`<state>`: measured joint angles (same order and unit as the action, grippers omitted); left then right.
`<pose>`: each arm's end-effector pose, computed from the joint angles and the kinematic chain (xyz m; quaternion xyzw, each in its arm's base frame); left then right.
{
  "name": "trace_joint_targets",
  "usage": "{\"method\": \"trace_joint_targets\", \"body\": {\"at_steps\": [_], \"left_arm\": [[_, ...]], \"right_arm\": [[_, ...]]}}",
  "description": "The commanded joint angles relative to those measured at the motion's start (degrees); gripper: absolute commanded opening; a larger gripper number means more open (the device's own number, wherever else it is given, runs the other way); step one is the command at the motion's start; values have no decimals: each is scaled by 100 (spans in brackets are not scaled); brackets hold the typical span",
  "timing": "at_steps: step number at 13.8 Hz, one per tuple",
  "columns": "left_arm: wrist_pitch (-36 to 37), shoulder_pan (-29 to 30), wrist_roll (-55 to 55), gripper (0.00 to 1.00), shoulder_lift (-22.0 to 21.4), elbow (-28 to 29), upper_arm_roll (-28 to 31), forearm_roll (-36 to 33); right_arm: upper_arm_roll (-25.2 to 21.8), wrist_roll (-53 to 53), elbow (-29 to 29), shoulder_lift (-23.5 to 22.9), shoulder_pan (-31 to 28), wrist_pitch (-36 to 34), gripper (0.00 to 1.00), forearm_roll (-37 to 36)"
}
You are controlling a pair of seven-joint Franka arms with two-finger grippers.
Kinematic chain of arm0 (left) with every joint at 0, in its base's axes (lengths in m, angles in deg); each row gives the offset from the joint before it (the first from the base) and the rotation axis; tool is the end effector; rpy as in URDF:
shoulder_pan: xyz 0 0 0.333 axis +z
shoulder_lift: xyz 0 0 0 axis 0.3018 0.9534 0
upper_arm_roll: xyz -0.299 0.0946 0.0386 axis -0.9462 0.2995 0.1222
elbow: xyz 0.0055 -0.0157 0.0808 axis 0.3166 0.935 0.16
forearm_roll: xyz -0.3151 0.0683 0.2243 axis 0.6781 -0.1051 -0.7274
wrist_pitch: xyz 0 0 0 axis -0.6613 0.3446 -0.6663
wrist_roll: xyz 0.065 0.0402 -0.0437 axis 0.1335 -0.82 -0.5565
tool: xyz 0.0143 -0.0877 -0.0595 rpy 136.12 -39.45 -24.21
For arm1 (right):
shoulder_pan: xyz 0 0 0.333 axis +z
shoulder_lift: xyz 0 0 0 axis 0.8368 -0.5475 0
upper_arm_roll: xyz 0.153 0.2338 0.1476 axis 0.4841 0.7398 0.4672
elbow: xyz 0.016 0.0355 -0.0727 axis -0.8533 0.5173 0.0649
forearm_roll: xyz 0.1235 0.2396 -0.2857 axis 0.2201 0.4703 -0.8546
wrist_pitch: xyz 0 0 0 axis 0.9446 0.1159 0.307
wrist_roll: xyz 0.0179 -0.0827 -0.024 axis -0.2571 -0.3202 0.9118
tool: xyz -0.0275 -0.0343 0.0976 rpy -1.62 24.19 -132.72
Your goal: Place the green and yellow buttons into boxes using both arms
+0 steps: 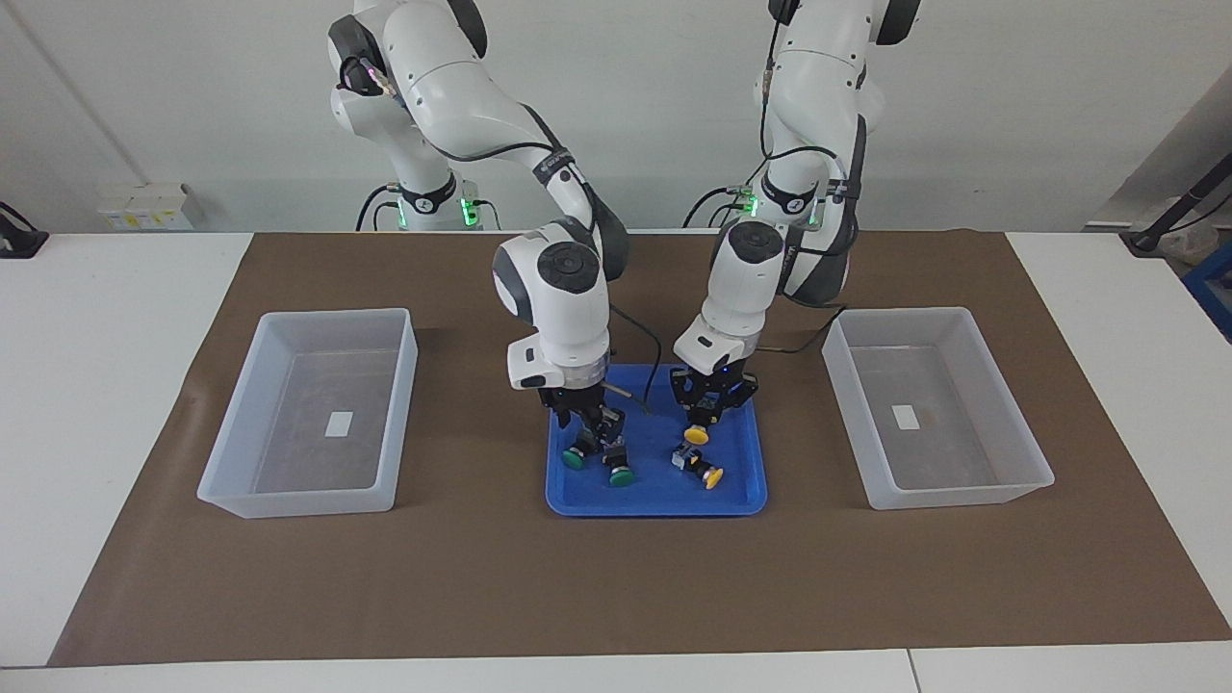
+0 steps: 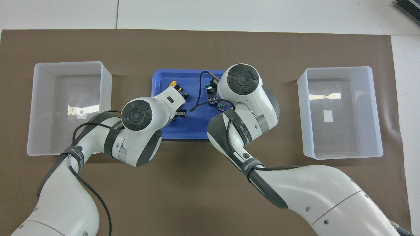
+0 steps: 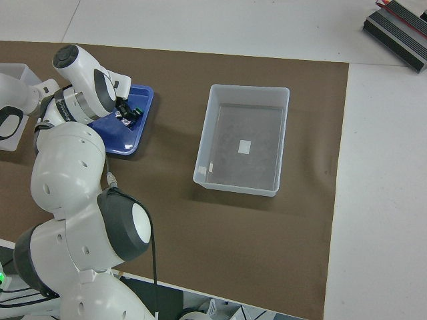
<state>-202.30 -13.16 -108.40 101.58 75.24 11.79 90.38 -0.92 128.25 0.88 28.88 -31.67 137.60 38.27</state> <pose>0.5482 -0.2952 0.3146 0.9915 -0.0523 0.1091 0.0479 0.6329 0.3320 0.3304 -0.9200 0.3862 -0.0557 0.0367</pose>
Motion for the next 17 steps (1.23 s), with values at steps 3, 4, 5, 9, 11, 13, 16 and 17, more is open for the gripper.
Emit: {"method": "trace_joint_targets", "body": {"at_steps": [3, 4, 5, 9, 11, 13, 16, 17], "left_arm": [[63, 250, -41, 0, 13, -519, 65, -99], [273, 347, -23, 0, -57, -659, 82, -99], [588, 435, -6, 0, -110, -861, 83, -99], [1784, 804, 169, 0, -259, -1617, 91, -108], [2233, 997, 319, 0, -400, -1776, 91, -108], [2637, 1173, 608, 0, -602, -1821, 100, -108], [3306, 1533, 1205, 0, -927, -1952, 100, -99], [3438, 1691, 1460, 0, -1076, -1953, 100, -99]], "right_arm": [[14, 451, 9, -110, -69, 105, 70, -29], [23, 504, 44, -110, -96, 140, 70, -20], [23, 505, 96, -101, -96, 150, 70, -20], [23, 566, 307, -101, -96, 369, 69, 102], [23, 566, 308, -101, -87, 369, 55, 173], [14, 566, 308, -92, -44, 343, 26, 156], [14, 575, 290, -57, 18, 290, 0, 68], [14, 549, 281, -22, 10, 290, 0, 68]]}}
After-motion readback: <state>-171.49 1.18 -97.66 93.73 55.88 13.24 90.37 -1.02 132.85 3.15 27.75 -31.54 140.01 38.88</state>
